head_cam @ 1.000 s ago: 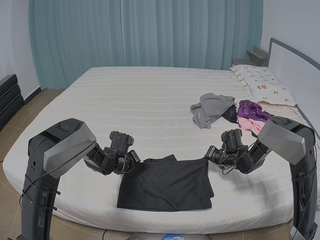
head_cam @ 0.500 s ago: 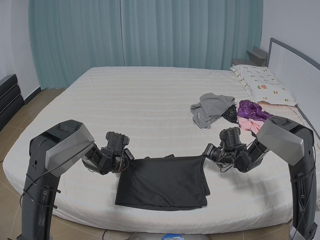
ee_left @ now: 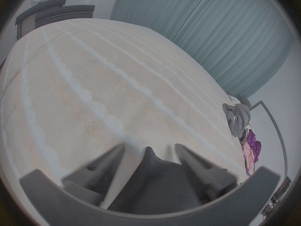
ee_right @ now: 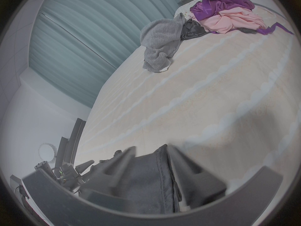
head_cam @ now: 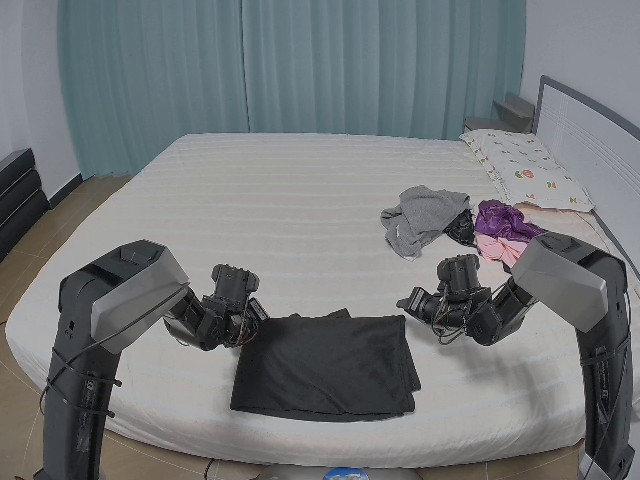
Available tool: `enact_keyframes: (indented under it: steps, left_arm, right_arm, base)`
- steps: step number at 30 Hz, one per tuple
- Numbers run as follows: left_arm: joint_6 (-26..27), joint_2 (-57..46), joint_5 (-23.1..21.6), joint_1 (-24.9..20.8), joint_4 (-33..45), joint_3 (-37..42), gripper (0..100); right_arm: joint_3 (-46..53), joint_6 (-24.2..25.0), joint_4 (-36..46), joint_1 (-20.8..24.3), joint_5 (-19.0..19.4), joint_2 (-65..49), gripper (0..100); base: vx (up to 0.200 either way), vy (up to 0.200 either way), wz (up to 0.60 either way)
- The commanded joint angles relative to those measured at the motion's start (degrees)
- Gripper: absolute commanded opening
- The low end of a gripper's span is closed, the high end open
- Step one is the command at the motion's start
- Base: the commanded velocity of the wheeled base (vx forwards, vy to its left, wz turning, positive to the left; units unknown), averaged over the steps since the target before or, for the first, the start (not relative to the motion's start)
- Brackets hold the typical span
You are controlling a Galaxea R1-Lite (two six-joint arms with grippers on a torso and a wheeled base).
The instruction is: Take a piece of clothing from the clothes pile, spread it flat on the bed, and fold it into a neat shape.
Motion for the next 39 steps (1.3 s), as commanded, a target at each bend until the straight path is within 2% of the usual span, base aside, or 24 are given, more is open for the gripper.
enact_keyframes:
  steps: [1,3,4,7,10,16,19,25,39]
  left_arm:
    - [-2.17,-1.49,-0.16,0.36,-0.12,1.5,100]
    - [-3.49,-2.46,-0.52,0.54,-0.21,2.47,100]
    - [-5.34,-4.92,-2.45,0.63,-0.21,5.37,100]
    - [-6.04,-9.84,-6.49,0.8,-0.82,12.4,100]
    - [-6.22,-13.71,-8.78,1.94,-4.6,19.78,100]
    - [-8.5,-15.56,-9.13,1.77,-16.2,31.38,100]
    - [-8.68,-15.47,-9.22,1.94,-17.7,32.0,100]
    - [-9.03,-15.56,-9.39,2.03,-17.96,32.26,100]
    - [-9.03,-15.38,-9.31,1.94,-18.14,32.26,100]
  right_arm:
    - [4.5,0.34,-0.37,0.03,1.05,-4.72,100]
    - [6.43,0.34,-0.37,0.12,1.84,-6.22,100]
    - [11.18,0.08,-0.9,0.56,3.68,-8.94,100]
    - [19.44,0.16,-4.06,2.05,5.97,-12.37,100]
    - [26.21,0.34,-8.72,3.9,5.97,-13.42,100]
    - [37.55,0.6,-17.25,7.5,5.88,-15.09,100]
    - [39.3,0.51,-17.86,8.56,5.62,-14.83,100]
    - [40.36,0.25,-18.13,9.96,5.26,-13.34,100]
    - [37.19,0.16,-20.85,9.09,5.18,-10.26,100]
  base:
    - [0.0,0.0,0.0]
    - [0.0,0.0,0.0]
    - [0.0,0.0,0.0]
    - [0.0,0.0,0.0]
    - [0.0,0.0,0.0]
    - [0.0,0.0,0.0]
    - [0.0,0.0,0.0]
    - [-0.2,0.0,0.0]
    - [0.0,0.0,0.0]
